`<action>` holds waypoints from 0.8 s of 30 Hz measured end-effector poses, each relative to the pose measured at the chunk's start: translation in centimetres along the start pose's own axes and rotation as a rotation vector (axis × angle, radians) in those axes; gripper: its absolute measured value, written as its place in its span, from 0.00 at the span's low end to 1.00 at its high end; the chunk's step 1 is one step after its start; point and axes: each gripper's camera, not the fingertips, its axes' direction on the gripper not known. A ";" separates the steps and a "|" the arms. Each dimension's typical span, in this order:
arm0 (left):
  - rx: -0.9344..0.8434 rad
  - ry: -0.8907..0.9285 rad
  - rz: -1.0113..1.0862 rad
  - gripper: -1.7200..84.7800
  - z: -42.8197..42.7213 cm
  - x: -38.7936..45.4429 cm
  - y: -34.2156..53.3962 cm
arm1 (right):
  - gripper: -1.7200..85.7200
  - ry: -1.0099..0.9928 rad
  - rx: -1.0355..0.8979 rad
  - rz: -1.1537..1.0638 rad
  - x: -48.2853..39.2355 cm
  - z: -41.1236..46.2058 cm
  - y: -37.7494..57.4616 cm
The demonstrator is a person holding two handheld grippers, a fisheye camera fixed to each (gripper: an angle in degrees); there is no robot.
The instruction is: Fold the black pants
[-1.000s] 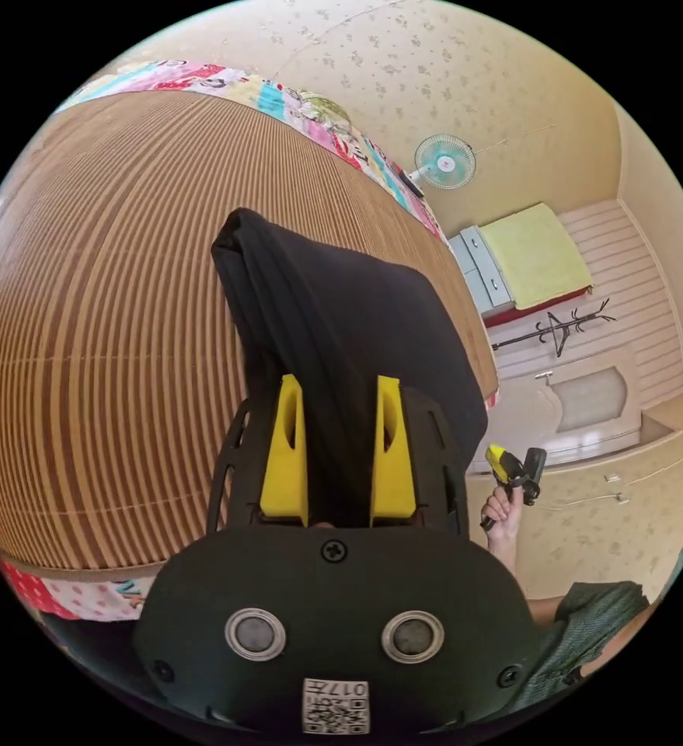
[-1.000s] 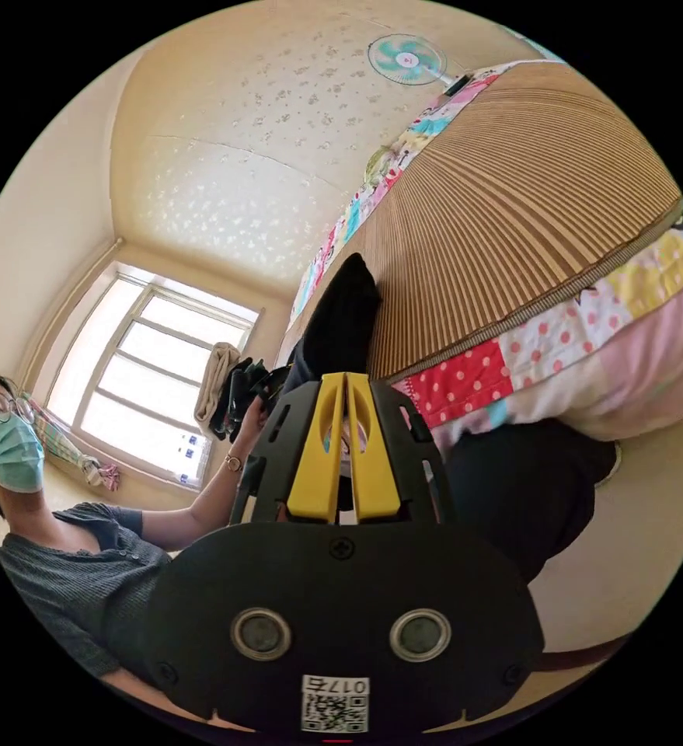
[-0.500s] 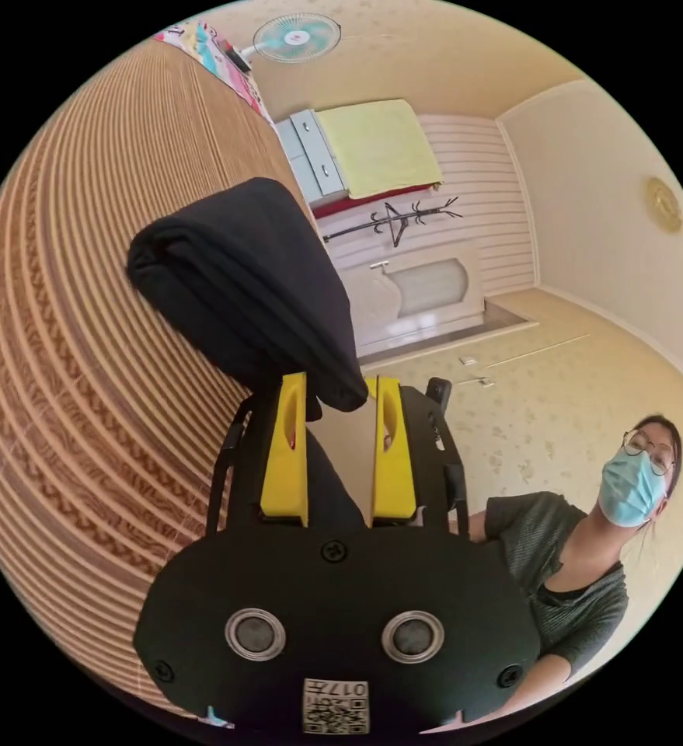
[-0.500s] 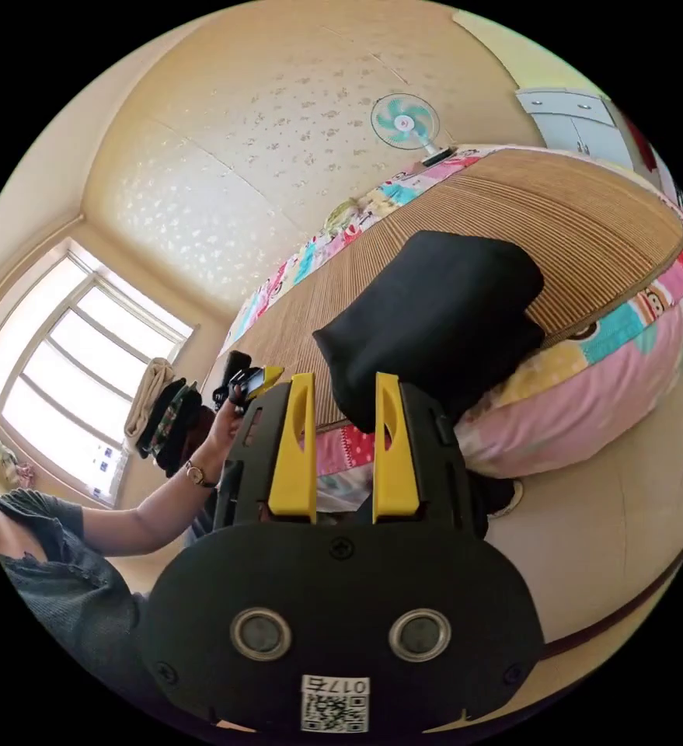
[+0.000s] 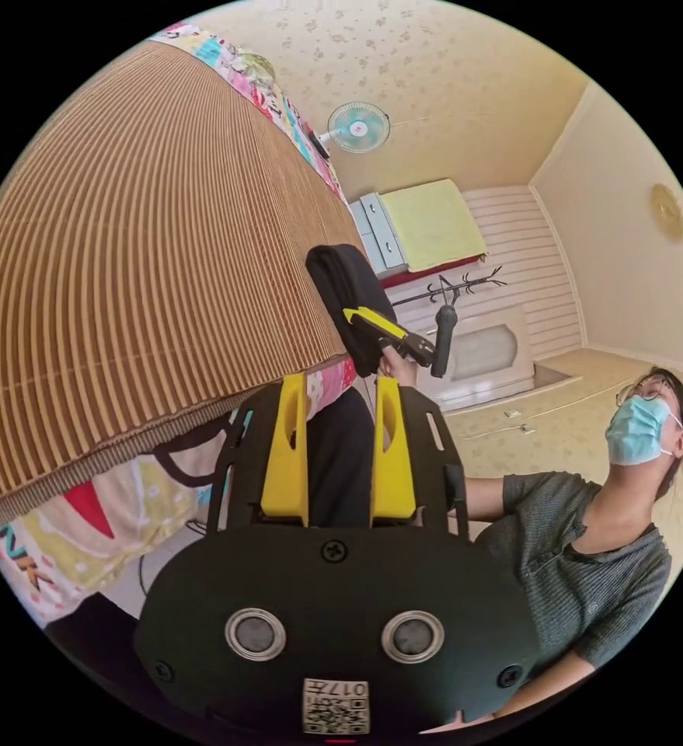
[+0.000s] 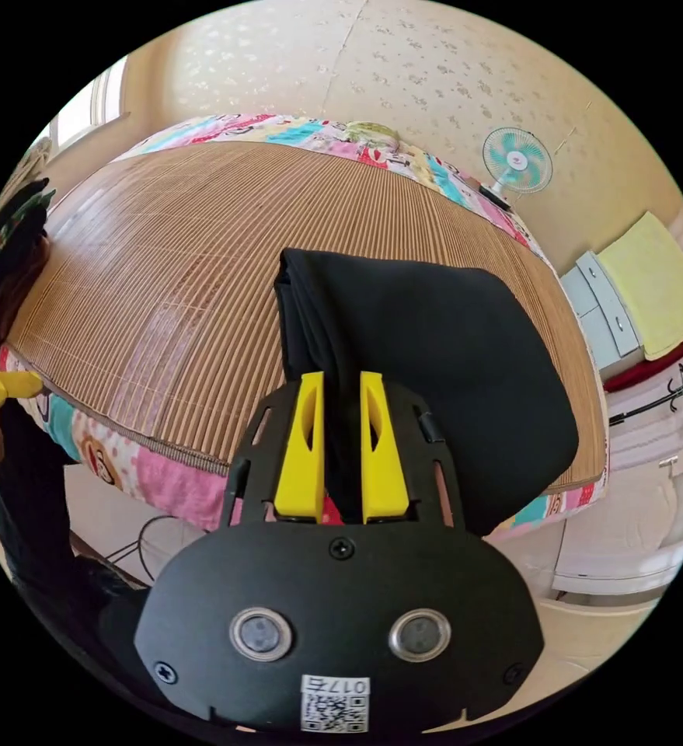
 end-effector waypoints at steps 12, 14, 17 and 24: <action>-0.035 -0.047 0.066 0.15 -1.7 3.1 -3.9 | 0.09 -0.025 -0.071 0.373 24.0 10.0 -8.4; -0.024 -0.055 0.073 0.14 -2.1 3.6 -3.9 | 0.09 0.001 -0.072 0.418 26.9 10.9 -9.3; -0.050 -0.080 0.069 0.14 -2.1 4.2 -4.0 | 0.09 0.031 -0.070 0.494 31.1 12.2 -10.8; -0.079 -0.122 0.081 0.14 -3.4 6.1 -3.4 | 0.07 0.090 -0.129 0.567 38.6 12.5 -13.1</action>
